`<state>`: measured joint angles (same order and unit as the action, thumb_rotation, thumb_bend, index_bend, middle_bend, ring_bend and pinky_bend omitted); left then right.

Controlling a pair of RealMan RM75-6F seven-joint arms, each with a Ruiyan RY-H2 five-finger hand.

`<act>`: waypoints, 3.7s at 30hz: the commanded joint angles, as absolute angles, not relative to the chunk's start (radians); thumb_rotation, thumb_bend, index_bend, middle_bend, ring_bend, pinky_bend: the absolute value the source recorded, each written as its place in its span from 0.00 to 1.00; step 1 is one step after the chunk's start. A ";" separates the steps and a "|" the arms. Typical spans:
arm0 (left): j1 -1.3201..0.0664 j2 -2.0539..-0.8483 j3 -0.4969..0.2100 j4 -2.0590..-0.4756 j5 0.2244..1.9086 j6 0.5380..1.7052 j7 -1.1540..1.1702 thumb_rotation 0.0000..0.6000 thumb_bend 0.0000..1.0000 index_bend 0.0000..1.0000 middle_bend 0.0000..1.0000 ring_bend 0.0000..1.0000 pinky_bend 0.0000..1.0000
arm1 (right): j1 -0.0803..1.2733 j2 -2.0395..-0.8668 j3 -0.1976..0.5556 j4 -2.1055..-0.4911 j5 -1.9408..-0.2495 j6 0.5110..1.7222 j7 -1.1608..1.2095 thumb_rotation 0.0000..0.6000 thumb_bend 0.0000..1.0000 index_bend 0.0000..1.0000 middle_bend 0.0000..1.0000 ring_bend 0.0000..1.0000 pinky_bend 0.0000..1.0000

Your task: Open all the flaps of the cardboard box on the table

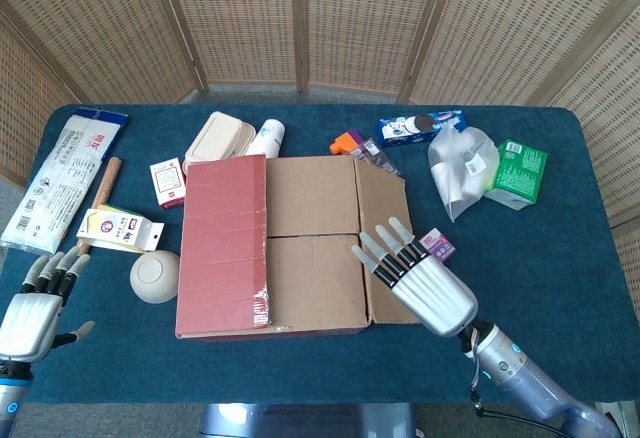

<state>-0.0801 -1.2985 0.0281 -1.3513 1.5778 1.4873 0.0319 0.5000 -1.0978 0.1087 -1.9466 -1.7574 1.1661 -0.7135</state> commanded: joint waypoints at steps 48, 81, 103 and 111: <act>-0.083 -1.300 0.029 -1.348 1.578 1.481 0.024 1.00 0.10 0.07 0.00 0.00 0.00 | 0.773 -1.543 0.250 -1.637 -1.589 1.107 -0.284 1.00 0.13 0.00 0.00 0.00 0.01; -0.229 -1.145 -0.060 -1.588 1.680 1.465 0.011 1.00 0.08 0.06 0.00 0.00 0.00 | 0.645 -1.298 0.270 -1.693 -1.496 1.267 -0.202 1.00 0.14 0.00 0.00 0.00 0.03; -0.595 -1.064 -0.224 -1.772 1.682 1.173 -0.094 1.00 0.04 0.08 0.00 0.00 0.00 | 0.385 -1.132 0.200 -1.618 -1.422 1.457 -0.067 1.00 0.14 0.00 0.00 0.00 0.03; -0.710 -1.062 -0.257 -1.844 1.640 1.054 -0.112 1.00 0.03 0.09 0.00 0.00 0.00 | 0.284 -1.139 0.147 -1.578 -1.428 1.530 -0.045 1.00 0.14 0.00 0.00 0.00 0.03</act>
<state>-0.6863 -1.0605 -0.2481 -1.8251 1.6536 1.0781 -0.1065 0.3038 -1.1360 0.1608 -1.5882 -1.4287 1.5172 -0.0536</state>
